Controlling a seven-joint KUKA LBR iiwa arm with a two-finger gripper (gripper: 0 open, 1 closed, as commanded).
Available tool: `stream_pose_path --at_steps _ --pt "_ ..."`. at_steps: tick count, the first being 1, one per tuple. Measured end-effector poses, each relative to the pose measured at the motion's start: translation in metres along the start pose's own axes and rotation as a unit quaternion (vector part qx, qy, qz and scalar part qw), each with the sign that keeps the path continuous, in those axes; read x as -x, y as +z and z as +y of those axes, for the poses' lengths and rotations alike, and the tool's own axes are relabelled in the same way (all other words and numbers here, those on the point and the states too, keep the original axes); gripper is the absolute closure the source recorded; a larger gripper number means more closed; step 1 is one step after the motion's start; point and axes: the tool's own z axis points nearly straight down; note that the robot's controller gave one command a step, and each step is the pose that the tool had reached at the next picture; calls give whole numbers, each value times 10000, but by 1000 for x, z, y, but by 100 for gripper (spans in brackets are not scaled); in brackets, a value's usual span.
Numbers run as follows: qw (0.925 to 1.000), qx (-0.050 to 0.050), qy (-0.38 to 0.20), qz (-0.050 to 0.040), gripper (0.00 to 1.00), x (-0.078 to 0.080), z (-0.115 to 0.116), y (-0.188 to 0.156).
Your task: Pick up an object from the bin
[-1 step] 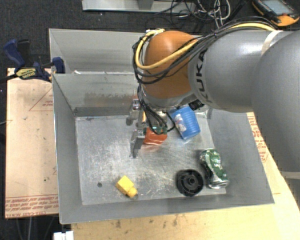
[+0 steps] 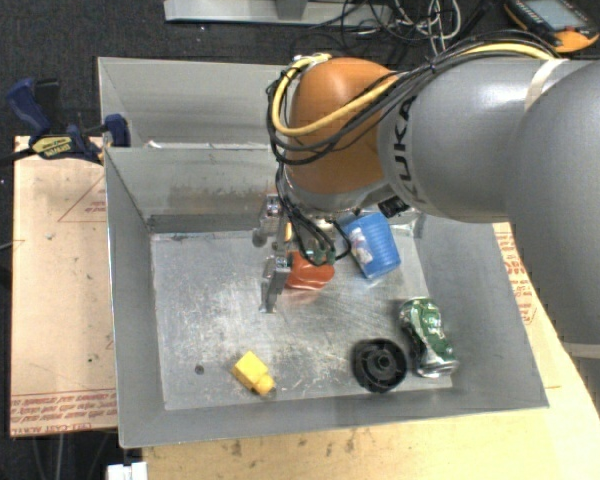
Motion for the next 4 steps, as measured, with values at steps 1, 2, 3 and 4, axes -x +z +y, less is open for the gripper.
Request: stream_pose_path --at_steps 1,2,3,4 --pt "9994 6 -336 -18 0 -13 -44 33" --pt "9945 -3 -1051 -27 100 21 -109 66" --pt "9945 -3 -1050 -27 100 21 -109 66" --pt "9946 2 -1037 20 100 18 -117 14"
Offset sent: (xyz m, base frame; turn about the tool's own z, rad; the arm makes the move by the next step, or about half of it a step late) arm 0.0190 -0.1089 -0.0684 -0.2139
